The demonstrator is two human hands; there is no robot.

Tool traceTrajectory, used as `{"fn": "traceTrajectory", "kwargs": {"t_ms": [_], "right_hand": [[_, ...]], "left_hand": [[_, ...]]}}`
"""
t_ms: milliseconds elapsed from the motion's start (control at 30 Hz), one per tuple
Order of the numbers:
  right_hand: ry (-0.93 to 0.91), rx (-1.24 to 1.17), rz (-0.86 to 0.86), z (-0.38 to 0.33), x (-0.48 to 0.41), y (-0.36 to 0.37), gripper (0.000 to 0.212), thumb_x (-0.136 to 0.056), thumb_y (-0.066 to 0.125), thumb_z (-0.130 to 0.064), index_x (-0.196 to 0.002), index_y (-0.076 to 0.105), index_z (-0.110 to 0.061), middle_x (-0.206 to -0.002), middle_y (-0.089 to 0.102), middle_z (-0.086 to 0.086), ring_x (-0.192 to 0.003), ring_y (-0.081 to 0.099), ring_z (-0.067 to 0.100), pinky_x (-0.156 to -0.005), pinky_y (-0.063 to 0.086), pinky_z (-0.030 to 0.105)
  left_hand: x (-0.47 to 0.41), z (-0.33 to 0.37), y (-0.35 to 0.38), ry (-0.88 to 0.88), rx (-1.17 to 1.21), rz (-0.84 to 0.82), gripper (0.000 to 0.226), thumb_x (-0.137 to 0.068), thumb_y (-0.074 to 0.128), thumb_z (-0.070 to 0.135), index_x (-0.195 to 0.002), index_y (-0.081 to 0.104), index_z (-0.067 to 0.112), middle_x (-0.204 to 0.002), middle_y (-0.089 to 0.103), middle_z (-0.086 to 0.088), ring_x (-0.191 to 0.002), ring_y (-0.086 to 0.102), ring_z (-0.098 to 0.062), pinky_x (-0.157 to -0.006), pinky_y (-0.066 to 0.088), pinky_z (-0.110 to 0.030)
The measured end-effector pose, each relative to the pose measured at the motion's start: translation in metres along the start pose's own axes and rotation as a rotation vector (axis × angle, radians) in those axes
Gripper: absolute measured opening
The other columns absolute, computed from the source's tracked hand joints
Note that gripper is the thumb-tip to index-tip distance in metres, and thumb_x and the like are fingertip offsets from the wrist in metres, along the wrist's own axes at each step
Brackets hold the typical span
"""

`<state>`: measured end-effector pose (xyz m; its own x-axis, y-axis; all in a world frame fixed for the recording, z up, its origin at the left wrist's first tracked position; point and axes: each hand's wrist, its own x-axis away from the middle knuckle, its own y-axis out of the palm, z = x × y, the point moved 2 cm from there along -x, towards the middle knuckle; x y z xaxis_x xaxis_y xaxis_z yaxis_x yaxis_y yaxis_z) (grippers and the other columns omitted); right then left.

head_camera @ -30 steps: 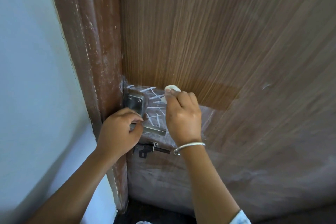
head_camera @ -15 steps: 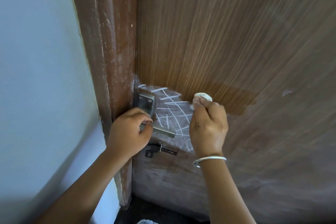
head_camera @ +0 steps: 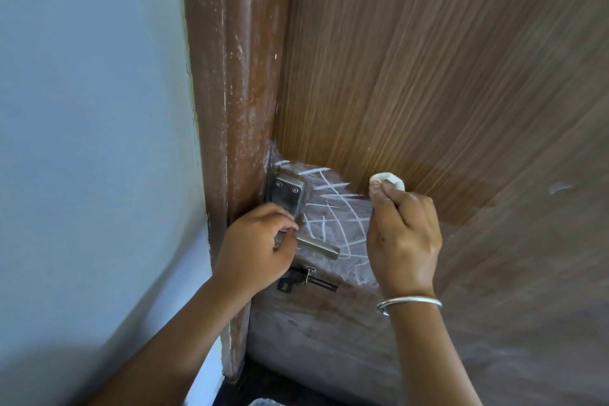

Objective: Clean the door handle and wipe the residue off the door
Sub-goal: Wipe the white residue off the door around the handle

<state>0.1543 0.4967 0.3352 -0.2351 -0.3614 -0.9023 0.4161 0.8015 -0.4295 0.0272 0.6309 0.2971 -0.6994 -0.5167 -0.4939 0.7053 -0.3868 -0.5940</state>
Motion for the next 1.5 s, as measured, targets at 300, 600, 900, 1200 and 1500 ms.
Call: {"fn": "traceTrajectory", "kwargs": {"t_ms": [300, 600, 900, 1200, 1500], "right_hand": [[-0.187, -0.081, -0.114, -0.058, -0.019, 0.040, 0.014, -0.076, 0.068, 0.006, -0.089, 0.072, 0.002, -0.080, 0.068, 0.012, -0.068, 0.059, 0.029, -0.061, 0.053, 0.032], [-0.102, -0.053, -0.087, -0.040, -0.009, 0.028, 0.020, -0.078, 0.061, 0.009, -0.093, 0.072, 0.002, -0.090, 0.068, 0.015, -0.072, 0.061, 0.031, -0.069, 0.050, 0.032], [-0.243, -0.050, -0.444, -0.098, -0.033, 0.058, 0.021, -0.079, 0.053, 0.005, -0.090, 0.070, 0.001, -0.102, 0.066, 0.017, -0.082, 0.059, 0.031, -0.068, 0.054, 0.034], [-0.405, -0.010, -0.459, -0.086, -0.035, 0.049, 0.033, -0.078, 0.038, 0.000, -0.081, 0.071, -0.003, -0.093, 0.069, 0.015, -0.076, 0.061, 0.028, -0.076, 0.052, 0.034], [-0.312, -0.136, -0.262, -0.093, -0.050, 0.052, 0.019, -0.082, 0.052, 0.009, -0.091, 0.069, 0.005, -0.097, 0.069, 0.020, -0.080, 0.063, 0.032, -0.072, 0.056, 0.035]], "left_hand": [[0.001, -0.003, 0.002, 0.016, -0.007, 0.016, 0.014, -0.073, 0.064, 0.012, -0.081, 0.075, 0.010, -0.087, 0.072, 0.000, -0.061, 0.059, 0.006, -0.061, 0.034, 0.007], [0.003, -0.008, 0.008, 0.102, -0.002, 0.089, 0.014, -0.072, 0.065, 0.006, -0.082, 0.074, 0.006, -0.088, 0.072, -0.003, -0.066, 0.041, 0.025, -0.061, 0.029, 0.009], [0.009, -0.015, 0.009, 0.102, 0.104, 0.227, 0.025, -0.078, 0.054, 0.018, -0.066, 0.068, 0.003, -0.066, 0.069, -0.008, -0.063, 0.056, -0.011, -0.052, 0.046, -0.019], [0.010, -0.013, 0.007, 0.103, 0.093, 0.216, 0.018, -0.077, 0.055, 0.013, -0.069, 0.068, 0.004, -0.077, 0.068, -0.006, -0.069, 0.039, 0.017, -0.062, 0.027, 0.005], [0.011, -0.017, 0.011, 0.104, 0.062, 0.205, 0.016, -0.078, 0.057, 0.015, -0.076, 0.072, 0.007, -0.082, 0.070, -0.002, -0.072, 0.045, 0.011, -0.067, 0.032, 0.003]]}}
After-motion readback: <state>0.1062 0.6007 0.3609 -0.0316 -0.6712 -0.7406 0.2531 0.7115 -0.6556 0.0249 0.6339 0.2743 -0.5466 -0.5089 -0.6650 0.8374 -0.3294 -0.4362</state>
